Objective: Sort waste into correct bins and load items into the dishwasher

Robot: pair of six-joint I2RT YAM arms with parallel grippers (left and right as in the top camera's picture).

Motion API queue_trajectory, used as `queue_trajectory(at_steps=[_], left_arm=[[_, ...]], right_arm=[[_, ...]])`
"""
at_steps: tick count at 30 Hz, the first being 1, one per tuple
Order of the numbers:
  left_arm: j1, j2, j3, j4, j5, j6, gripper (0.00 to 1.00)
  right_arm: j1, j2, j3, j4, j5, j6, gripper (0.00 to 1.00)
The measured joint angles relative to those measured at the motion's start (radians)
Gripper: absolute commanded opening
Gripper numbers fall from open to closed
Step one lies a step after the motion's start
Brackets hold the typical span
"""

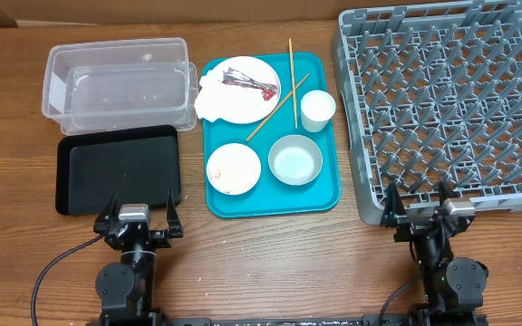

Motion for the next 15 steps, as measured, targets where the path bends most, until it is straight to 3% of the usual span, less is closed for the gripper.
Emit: queue_trajectory(at_steps=[15], left_arm=[[0.000, 0.002, 0.010, 0.064, 0.104, 0.000, 1.00]], right_arm=[[0.000, 0.000, 0.001, 0.041, -0.001, 0.000, 1.00]])
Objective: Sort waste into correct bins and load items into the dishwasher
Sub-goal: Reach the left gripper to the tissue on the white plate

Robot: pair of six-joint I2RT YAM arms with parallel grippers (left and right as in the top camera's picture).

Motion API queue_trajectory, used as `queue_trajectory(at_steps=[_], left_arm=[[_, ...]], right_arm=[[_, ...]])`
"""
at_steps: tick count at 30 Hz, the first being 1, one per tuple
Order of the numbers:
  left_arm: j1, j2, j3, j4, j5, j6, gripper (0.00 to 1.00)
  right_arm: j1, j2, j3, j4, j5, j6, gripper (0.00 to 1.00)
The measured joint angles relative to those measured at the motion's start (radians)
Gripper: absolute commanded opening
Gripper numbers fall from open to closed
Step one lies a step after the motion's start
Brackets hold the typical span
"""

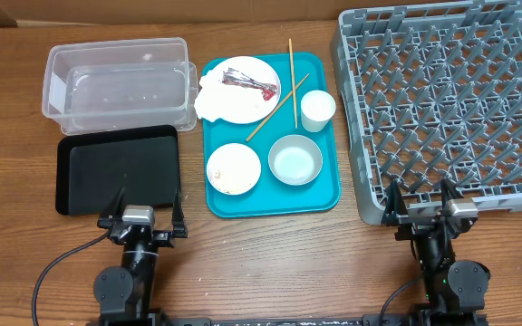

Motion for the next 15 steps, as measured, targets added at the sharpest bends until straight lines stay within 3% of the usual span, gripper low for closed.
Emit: queue_trajectory(at_steps=[7, 15], left_arm=[[0.000, 0.149, 0.198, -0.025, 0.032, 0.001, 1.00], [0.000, 0.557, 0.601, -0.164, 0.122, 0.003, 1.00]], right_arm=[[0.000, 0.017, 0.143, -0.093, 0.000, -0.011, 1.00], [0.000, 0.179, 0.481, -0.275, 0.001, -0.041, 1.00]])
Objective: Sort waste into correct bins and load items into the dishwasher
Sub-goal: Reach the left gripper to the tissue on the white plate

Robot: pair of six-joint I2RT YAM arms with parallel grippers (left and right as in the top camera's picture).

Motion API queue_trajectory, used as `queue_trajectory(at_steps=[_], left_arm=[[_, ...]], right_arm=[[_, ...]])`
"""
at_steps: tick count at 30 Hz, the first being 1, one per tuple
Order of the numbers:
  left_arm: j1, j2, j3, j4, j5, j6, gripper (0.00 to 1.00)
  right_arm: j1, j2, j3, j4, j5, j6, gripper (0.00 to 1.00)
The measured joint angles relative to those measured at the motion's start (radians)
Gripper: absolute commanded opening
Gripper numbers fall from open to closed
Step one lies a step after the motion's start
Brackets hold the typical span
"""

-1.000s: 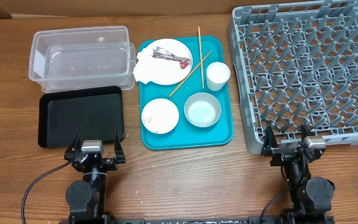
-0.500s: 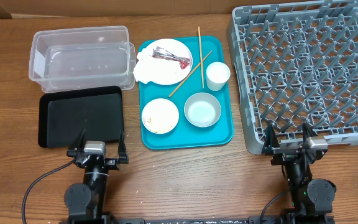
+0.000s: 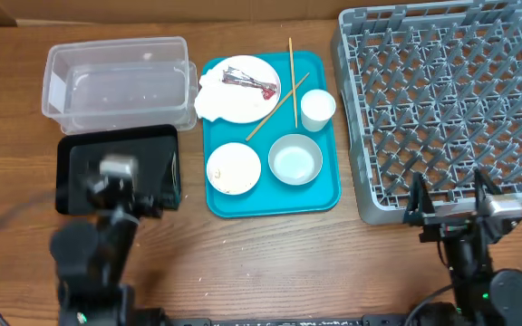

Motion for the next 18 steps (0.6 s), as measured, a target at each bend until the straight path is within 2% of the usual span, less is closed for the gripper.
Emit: queue_trajectory(at_steps=[10, 14, 18], left_arm=[[-0.017, 0.578, 0.713, -0.383, 0.192, 0.001, 1.00], [-0.098, 0.840, 1.076, -0.629, 0.196, 0.014, 1.00], [-0.204, 1.125, 1.464, -0.927, 0.125, 0.035, 1.00]], right_arm=[[0.000, 0.377, 0.422, -0.271, -0.042, -0.011, 1.00], [0.000, 0.540, 0.579, -0.416, -0.090, -0.012, 1.00], [0.000, 0.672, 0.705, -0.541, -0.127, -0.012, 1.00]])
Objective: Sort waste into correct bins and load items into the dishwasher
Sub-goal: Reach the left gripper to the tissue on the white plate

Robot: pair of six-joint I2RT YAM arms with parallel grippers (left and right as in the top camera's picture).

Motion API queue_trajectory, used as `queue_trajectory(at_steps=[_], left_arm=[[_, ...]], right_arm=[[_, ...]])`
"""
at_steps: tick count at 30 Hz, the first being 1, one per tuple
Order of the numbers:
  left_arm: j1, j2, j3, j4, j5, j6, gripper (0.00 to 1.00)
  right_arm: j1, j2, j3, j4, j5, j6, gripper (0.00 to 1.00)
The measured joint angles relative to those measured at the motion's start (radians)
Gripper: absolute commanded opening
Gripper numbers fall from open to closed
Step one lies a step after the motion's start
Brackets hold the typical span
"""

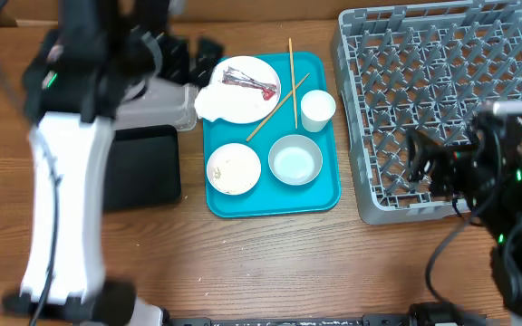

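Note:
A teal tray holds a white plate with a red wrapper on it, and a crumpled napkin under the plate's left edge. Two chopsticks lie across the tray's back. A white cup, a grey bowl and a small soiled dish fill the rest. My left gripper, blurred, hangs open just left of the plate, holding nothing. Over the front left corner of the grey dish rack is my right gripper, open and empty.
The raised left arm covers most of the clear plastic bin and the left part of the black tray. The rack takes up the right side of the table up to its far edge.
Both arms have risen from the front edge. The left gripper went from over the black tray to beside the plate. The right gripper went from in front of the rack to over its corner.
Both grippers first stood open and low at the table's front edge, left and right. The left then appeared over the black tray and the right lifted slightly. Now the left is up by the plate and the right over the rack. No object has moved.

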Motion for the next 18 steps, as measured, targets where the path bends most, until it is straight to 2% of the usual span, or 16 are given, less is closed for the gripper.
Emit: queue_trajectory(at_steps=[3, 5, 12, 18], left_arm=[[-0.060, 0.185, 0.214, -0.129, -0.045, 0.023, 1.00], [-0.089, 0.285, 0.285, -0.133, -0.060, 0.049, 1.00], [-0.125, 0.519, 0.310, -0.034, -0.050, 0.074, 1.00], [-0.138, 0.645, 0.310, 0.071, -0.210, -0.148, 1.00]], right_arm=[[0.000, 0.070, 0.040, -0.027, -0.021, 0.000, 1.00], [0.000, 0.104, 0.044, -0.033, -0.030, 0.001, 1.00], [0.000, 0.212, 0.045, -0.083, -0.066, 0.022, 1.00], [0.000, 0.249, 0.045, -0.127, -0.082, 0.027, 1.00]])
